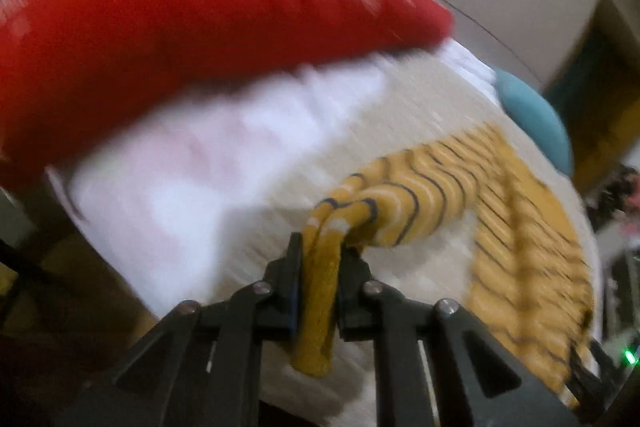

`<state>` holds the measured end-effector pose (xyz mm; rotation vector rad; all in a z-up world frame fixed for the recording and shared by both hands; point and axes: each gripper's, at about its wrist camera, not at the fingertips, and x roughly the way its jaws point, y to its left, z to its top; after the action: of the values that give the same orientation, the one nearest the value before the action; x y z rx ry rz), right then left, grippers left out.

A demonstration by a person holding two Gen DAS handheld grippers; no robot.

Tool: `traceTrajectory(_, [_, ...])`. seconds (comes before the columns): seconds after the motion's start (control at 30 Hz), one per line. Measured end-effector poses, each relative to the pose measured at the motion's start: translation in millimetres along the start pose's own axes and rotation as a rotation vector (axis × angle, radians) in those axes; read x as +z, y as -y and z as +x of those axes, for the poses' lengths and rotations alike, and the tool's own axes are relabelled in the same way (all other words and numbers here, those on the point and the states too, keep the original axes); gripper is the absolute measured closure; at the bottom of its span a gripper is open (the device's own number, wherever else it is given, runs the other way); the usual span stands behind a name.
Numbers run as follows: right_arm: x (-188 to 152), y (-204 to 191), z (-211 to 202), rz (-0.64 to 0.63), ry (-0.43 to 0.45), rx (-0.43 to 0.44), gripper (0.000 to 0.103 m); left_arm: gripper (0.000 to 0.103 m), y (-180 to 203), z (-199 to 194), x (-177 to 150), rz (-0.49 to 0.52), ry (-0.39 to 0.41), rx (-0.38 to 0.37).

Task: Fold small clothes
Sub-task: 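Grasp the sweater sleeve nearest the left gripper with the left gripper, then lift the sleeve with the left gripper, fold it across the body, release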

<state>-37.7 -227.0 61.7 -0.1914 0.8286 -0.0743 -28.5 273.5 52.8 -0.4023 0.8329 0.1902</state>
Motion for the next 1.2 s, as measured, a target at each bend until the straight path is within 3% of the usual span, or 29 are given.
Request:
traceTrajectory(0.2, [0.4, -10.7, -2.1, -0.031, 0.005, -0.003, 0.005, 0.091, -32.6, 14.0, 55.6, 0.024, 0.097, 0.190])
traceTrajectory(0.33, [-0.3, -16.4, -0.7, -0.046, 0.002, 0.003, 0.006, 0.091, -32.8, 20.9, 71.7, 0.030, 0.098, 0.190])
traceTrajectory(0.43, [-1.5, -18.3, 0.1, -0.055, 0.003, 0.008, 0.008, 0.091, -11.3, 11.4, 75.4, 0.059, 0.129, 0.164])
traceTrajectory(0.67, [-7.8, -11.1, -0.8, -0.013, 0.012, 0.048, 0.009, 0.091, 110.0, -10.2, 88.0, 0.223, 0.178, -0.033])
traceTrajectory(0.83, [-17.5, 7.6, -11.0, 0.035, 0.042, 0.068, 0.010, 0.091, 252.4, -6.3, 74.3, 0.395, 0.143, -0.248])
traceTrajectory(0.97, [-31.1, 30.3, -13.3, 0.121, 0.028, 0.109, 0.010, 0.091, 369.8, 5.4, 34.0, 0.556, 0.113, -0.386])
traceTrajectory(1.1, [-48.4, 47.7, -8.5, 0.180, -0.013, 0.138, 0.010, 0.084, 451.0, 37.7, -16.2, 0.676, -0.040, -0.475])
traceTrajectory(1.2, [-56.7, 59.8, -10.2, 0.212, -0.011, 0.152, 0.010, 0.080, 454.7, 54.8, -32.4, 0.644, -0.189, -0.515])
